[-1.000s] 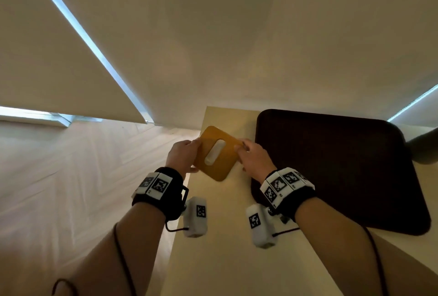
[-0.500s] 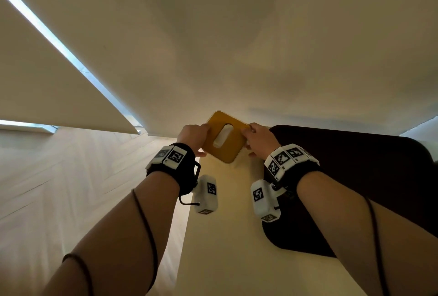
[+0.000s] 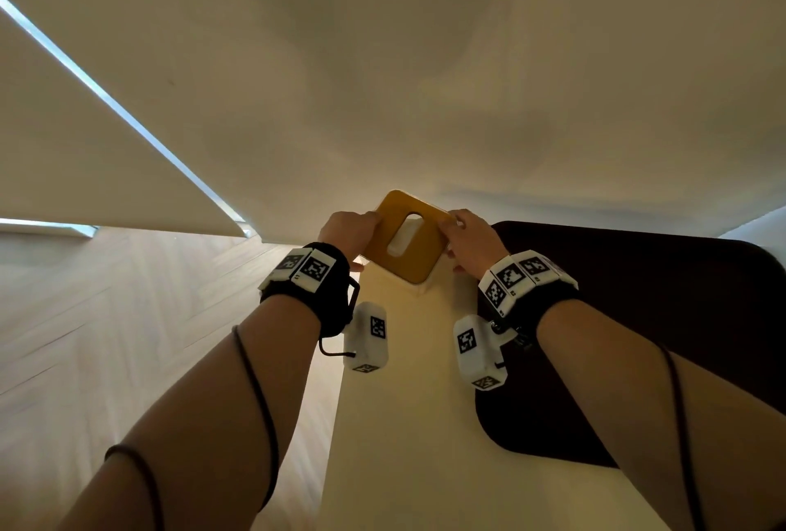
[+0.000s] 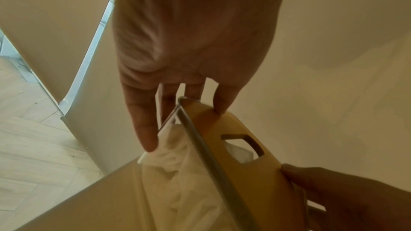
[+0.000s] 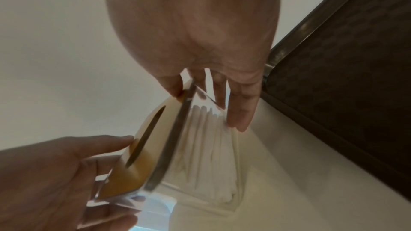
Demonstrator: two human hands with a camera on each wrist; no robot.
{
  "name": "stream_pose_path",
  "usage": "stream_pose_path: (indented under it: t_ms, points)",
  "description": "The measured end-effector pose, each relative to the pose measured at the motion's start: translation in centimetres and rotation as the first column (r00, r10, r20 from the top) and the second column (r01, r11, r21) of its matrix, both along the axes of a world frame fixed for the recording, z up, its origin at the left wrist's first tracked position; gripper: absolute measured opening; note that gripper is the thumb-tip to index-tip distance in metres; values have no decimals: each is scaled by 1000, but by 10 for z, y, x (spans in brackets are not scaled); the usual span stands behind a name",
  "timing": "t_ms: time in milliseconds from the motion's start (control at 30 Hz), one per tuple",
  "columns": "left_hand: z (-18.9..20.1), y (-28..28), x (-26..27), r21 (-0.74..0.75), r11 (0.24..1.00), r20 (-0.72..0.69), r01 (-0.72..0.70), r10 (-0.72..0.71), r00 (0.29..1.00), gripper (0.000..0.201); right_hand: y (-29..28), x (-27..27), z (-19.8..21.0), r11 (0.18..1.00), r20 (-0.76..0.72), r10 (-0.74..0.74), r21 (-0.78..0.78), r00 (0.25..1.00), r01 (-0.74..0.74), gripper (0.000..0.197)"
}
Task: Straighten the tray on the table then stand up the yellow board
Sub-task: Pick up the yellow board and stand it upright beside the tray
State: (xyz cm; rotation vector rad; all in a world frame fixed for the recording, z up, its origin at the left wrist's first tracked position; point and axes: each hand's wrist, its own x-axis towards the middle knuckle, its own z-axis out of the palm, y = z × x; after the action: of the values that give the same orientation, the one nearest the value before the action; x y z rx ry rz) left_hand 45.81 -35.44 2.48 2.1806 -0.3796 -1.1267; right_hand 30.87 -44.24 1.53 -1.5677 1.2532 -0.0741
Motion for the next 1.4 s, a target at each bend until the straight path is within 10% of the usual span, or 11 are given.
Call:
stream_pose_path:
  t_ms: [367,1400]
  points:
    - [10,-5,17,-98,978,194,182,-160,968,15,39,-1,-23,846,178,-532,161,828,508,31]
    - [0,13,17,-178,981,-11,70,-73,997,11,10,3,-27,960,185,-268,-31,946,278,30]
